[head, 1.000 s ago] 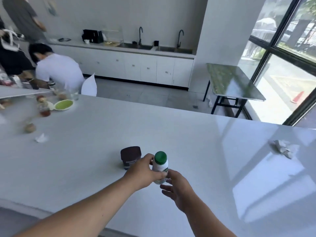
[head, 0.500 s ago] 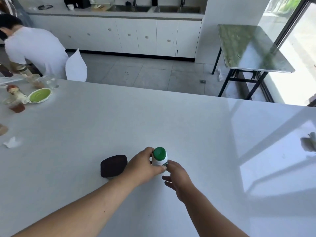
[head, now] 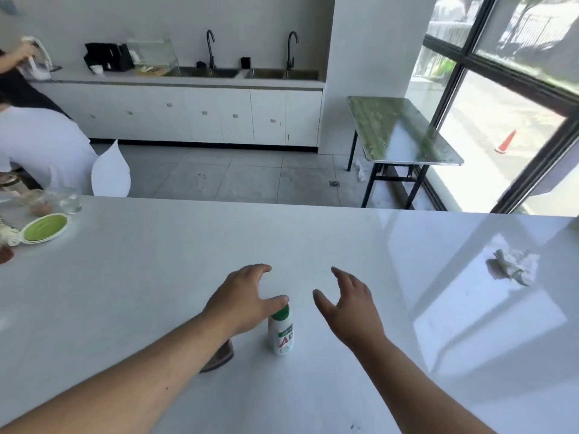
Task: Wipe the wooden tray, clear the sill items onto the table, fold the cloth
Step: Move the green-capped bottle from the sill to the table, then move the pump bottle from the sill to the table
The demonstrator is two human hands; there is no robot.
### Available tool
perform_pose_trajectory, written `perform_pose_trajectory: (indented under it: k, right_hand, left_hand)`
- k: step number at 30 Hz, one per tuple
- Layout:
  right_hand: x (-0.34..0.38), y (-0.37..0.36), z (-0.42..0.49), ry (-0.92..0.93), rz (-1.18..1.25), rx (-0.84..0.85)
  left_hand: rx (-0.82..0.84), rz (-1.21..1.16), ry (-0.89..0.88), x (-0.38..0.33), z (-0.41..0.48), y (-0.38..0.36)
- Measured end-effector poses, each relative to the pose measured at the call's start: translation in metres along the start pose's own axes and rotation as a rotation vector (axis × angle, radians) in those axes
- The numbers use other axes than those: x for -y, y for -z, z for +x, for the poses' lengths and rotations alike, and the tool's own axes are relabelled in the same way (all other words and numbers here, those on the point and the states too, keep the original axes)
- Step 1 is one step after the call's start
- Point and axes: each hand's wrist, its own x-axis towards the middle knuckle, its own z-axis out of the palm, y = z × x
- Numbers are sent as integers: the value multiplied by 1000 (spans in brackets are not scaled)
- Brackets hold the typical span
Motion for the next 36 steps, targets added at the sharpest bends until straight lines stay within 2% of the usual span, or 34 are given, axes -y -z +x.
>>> perform_pose_trajectory:
  k: [2,5,11,15,24,30,36]
  right_hand:
    - [4,31,-20,73,-175,-84]
    - [-3,70,-77,47,-326,-180]
    - [-45,103,-241,-208,-385,-311]
    - [-84,119,-338,-370,-398,-357]
    - [-175,181,-546,-655,-305,-581]
    - [-255,224,-704,-817,-293,-670]
    - [-335,276,-853,-986,-252,-827]
  left_hand:
    - [-89,125,-137,-17,-8,18]
    - [-126,179,-312,-47,-32,20]
    - [42,149,-586,-104,-117,-44]
    - [142,139,-723,-146,-183,-93]
    - [308,214,-1013,-277,-336,-181]
    - [400,239,-1182,-373,-476,-275]
    - [466,259,-1320,-455,-609,-364]
